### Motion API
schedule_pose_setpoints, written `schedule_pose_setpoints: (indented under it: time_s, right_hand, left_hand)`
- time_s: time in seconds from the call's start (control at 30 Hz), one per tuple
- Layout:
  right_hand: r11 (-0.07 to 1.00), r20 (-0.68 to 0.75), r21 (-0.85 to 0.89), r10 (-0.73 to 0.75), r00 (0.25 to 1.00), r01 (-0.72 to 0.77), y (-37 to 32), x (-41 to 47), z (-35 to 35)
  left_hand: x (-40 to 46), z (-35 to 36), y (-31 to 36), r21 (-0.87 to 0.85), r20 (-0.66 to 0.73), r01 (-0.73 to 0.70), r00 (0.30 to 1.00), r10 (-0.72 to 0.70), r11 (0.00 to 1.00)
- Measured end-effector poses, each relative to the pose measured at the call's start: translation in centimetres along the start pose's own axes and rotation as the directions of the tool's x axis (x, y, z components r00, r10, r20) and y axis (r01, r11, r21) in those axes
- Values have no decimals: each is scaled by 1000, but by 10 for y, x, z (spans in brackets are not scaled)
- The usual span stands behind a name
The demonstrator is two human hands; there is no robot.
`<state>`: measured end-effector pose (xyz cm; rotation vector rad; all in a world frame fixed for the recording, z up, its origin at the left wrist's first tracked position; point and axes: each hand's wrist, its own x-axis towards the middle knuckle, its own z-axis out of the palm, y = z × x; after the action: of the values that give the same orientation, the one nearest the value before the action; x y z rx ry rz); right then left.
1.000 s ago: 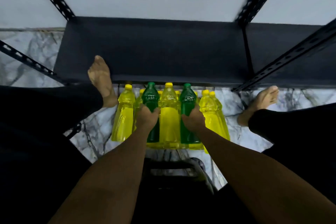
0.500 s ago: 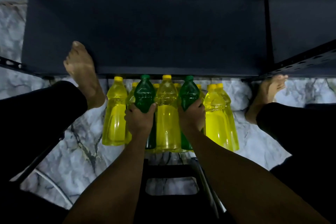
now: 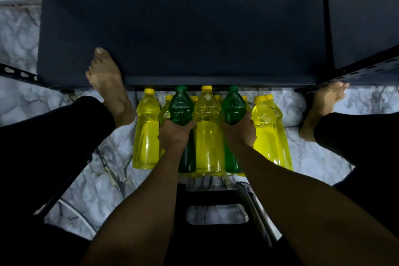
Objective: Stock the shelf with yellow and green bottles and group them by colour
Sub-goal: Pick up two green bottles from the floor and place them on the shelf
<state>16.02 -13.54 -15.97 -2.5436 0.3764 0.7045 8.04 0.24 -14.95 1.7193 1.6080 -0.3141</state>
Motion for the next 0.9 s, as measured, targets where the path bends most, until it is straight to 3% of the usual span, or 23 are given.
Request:
schedule_pose_setpoints:
  time_s: [0.37,0.67,0.9]
  right_hand:
    - [990,1,123,-63,998,62,22,-20,-33]
    - [930,-145,339,-94,985,138,20,-48,-77]
    - [819,-254,530,-92,963,218,-5,-66,-121]
  left_hand:
    - [-17,-25,-12,-132,58,-32,998,40,991]
    - [-67,-39,13,-273,-1,-179,983,186,945]
    - [-102,-54,42,-418,-82,-374,923,376,827]
